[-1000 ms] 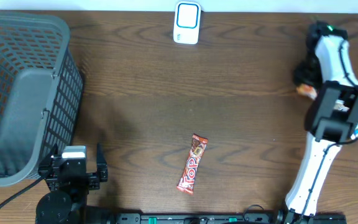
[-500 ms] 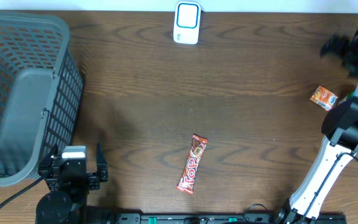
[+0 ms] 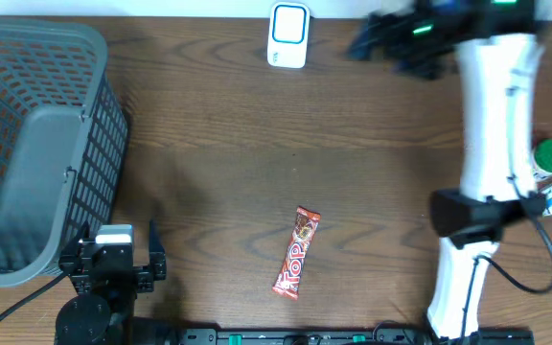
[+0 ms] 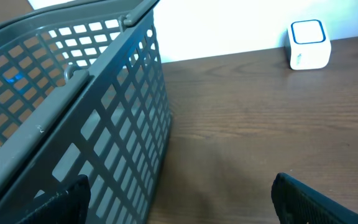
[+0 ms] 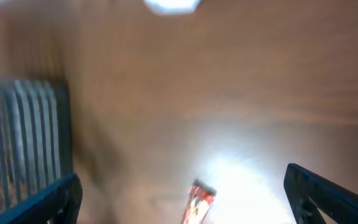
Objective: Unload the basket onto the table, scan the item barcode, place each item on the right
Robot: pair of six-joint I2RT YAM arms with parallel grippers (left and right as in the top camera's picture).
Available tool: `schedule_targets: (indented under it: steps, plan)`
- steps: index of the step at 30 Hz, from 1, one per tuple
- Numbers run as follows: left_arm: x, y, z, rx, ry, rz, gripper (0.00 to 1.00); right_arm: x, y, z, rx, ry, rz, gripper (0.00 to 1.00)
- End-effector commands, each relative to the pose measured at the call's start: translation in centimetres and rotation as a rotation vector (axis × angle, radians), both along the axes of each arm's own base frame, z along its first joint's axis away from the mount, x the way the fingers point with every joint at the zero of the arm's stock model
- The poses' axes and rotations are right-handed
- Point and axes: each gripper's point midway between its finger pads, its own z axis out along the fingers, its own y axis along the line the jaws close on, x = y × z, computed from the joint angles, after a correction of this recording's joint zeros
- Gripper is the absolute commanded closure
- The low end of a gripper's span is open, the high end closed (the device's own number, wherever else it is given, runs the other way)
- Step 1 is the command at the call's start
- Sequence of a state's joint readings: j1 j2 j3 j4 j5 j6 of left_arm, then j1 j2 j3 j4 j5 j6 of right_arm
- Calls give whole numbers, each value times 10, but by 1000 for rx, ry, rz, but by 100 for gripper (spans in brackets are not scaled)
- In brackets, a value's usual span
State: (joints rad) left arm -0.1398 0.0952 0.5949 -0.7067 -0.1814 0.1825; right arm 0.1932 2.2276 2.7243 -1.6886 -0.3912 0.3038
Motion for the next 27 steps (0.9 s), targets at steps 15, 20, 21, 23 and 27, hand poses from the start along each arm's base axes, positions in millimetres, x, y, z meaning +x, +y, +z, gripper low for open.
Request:
schedule_targets:
  steps: [15,20,21,23,27]
  plan:
    - [0,0,1,-11,-7,0,8,-148,74,-176,-413,436,803,1]
    - [0,0,1,-11,-7,0,8,-169,75,-210,-269,475,954,1]
    - [0,0,1,-11,-7,0,8,-175,77,-216,-229,475,996,2]
    - [0,0,1,-11,-7,0,8,-184,77,-227,-179,468,1068,7]
    - [0,0,1,-11,-7,0,8,-190,77,-257,-145,427,1123,13]
